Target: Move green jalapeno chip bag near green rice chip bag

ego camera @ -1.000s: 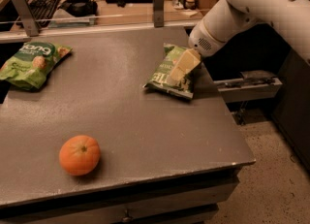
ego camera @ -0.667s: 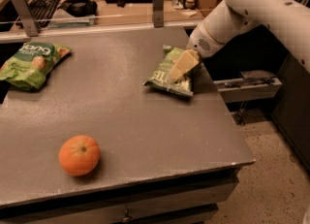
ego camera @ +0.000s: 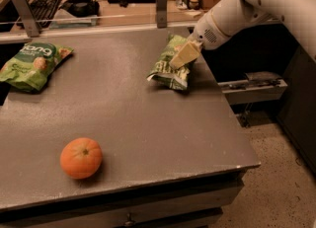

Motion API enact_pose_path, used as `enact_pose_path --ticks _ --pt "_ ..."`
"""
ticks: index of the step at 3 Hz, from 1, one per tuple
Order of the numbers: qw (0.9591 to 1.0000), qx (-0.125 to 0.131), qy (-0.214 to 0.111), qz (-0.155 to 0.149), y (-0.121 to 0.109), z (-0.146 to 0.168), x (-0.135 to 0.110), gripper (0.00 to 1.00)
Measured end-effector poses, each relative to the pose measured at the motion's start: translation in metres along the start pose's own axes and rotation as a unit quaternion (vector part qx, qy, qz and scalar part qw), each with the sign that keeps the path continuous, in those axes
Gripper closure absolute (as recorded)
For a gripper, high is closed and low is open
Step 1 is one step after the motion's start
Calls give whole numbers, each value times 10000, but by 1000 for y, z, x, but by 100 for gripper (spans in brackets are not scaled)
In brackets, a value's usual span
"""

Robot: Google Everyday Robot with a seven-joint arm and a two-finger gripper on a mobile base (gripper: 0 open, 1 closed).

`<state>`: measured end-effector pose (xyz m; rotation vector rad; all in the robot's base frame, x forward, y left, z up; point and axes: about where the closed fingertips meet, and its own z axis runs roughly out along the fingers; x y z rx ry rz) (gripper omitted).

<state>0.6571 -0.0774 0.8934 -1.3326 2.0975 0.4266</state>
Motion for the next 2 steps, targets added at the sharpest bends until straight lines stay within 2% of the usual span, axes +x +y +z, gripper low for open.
enact_pose_path --ticks 1,2 --pt "9990 249 -352 -130 -10 -31 -22 88" --pt "9988 262 -386 -149 -11 -32 -25 100"
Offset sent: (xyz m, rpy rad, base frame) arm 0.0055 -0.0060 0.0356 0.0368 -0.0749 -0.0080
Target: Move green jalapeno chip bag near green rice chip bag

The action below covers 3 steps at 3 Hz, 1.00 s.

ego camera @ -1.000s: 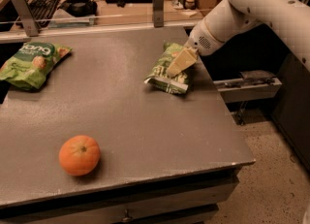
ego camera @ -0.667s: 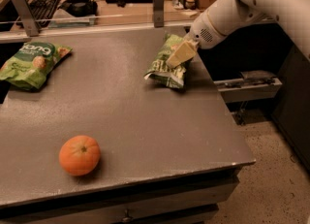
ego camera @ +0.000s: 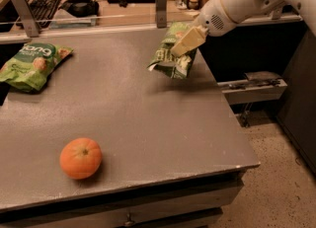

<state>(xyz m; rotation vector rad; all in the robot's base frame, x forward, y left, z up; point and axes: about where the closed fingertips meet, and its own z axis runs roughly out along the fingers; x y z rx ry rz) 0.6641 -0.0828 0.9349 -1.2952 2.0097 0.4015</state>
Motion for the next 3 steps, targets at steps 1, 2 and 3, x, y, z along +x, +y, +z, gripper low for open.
enact_pose_path --ticks 1,2,3 --pt "10000 -1 0 0 0 0 0 100" --pt "9991 77 -405 49 -11 15 -27 100" --pt "9965 37 -833 19 -24 44 -70 100"
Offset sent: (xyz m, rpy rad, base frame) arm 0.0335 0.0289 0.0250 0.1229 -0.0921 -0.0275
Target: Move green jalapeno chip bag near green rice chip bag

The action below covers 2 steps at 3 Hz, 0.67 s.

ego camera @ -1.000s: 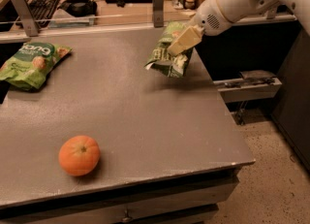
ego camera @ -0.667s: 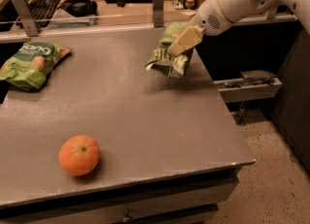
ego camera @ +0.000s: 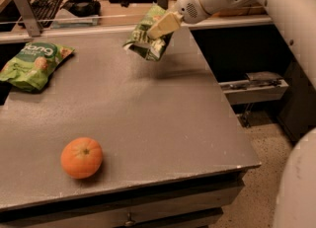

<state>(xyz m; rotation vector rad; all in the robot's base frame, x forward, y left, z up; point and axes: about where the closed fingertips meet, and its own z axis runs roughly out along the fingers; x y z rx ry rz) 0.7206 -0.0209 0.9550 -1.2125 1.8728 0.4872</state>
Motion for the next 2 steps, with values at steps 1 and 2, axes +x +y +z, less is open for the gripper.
enact_pose_path --ticks 1,2 --pt "9992 -311 -213 -143 7 66 -37 100" --pt "9961 -761 -196 -400 38 128 -66 100"
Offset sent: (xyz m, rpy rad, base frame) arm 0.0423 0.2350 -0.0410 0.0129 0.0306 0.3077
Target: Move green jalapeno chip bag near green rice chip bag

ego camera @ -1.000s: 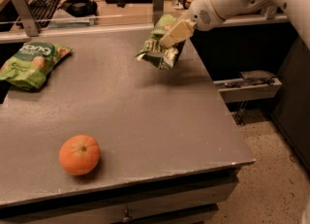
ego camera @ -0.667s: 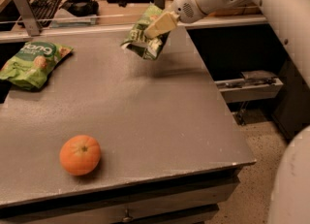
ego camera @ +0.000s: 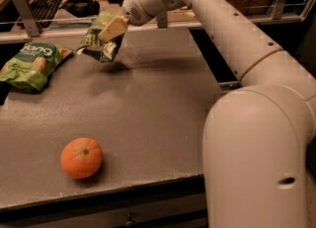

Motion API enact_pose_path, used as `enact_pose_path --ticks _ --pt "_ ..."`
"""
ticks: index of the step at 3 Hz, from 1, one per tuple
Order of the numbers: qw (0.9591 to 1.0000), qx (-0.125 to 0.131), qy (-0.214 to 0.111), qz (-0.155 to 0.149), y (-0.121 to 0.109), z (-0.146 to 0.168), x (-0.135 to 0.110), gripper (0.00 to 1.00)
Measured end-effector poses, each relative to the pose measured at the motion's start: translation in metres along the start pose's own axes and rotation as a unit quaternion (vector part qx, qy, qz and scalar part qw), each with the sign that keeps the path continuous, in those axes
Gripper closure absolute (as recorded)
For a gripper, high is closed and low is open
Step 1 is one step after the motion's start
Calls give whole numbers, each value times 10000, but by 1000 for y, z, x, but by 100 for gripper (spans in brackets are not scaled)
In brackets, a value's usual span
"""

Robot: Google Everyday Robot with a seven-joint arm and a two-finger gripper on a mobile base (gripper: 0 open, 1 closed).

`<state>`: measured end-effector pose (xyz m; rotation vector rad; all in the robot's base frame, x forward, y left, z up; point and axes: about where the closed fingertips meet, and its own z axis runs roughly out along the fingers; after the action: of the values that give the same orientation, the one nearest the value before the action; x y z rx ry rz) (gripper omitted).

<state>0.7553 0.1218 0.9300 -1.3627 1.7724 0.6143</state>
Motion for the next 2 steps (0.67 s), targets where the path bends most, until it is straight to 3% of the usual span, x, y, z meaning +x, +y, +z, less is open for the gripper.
enact_pose_path --ticks 1,2 --pt "9991 -401 106 -50 23 47 -8 100" --pt "9974 -701 166 3 40 70 -10 85"
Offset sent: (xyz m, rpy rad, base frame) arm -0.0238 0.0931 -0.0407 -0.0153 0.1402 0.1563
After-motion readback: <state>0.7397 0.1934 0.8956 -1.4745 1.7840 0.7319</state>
